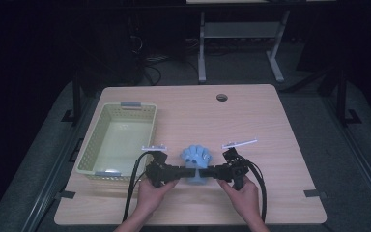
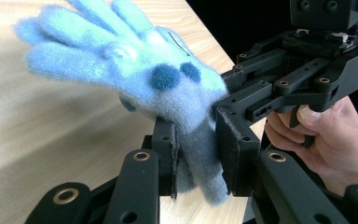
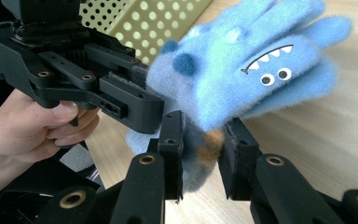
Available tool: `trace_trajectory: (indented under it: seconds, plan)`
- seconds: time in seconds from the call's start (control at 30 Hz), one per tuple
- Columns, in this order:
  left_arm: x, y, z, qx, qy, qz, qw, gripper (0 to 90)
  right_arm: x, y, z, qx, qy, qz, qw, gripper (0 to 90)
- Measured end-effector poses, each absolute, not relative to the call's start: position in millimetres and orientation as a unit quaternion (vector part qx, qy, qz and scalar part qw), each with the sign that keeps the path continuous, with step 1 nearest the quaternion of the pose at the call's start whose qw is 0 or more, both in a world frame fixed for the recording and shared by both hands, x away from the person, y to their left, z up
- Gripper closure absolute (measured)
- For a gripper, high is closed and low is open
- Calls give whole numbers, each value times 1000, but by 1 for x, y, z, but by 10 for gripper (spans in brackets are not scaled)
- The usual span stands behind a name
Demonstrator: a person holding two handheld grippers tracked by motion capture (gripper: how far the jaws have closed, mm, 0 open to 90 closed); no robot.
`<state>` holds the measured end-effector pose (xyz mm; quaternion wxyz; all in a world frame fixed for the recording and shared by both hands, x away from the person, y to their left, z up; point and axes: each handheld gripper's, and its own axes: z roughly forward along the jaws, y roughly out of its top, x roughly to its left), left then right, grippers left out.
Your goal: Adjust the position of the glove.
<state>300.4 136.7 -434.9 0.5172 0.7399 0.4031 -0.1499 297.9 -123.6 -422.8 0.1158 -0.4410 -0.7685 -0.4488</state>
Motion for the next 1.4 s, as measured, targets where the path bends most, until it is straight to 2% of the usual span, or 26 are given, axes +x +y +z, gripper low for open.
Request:
trace_trajectory:
  seconds: [0.7,1.4]
  plan:
    - [304,156,-407,739,387,-137,534,696,305,-109,-394,-421,-774,-460,109,724]
    - [316,195,-379,729,401,-112,543,696,330,-70,-362,-398,-786,-460,114,726]
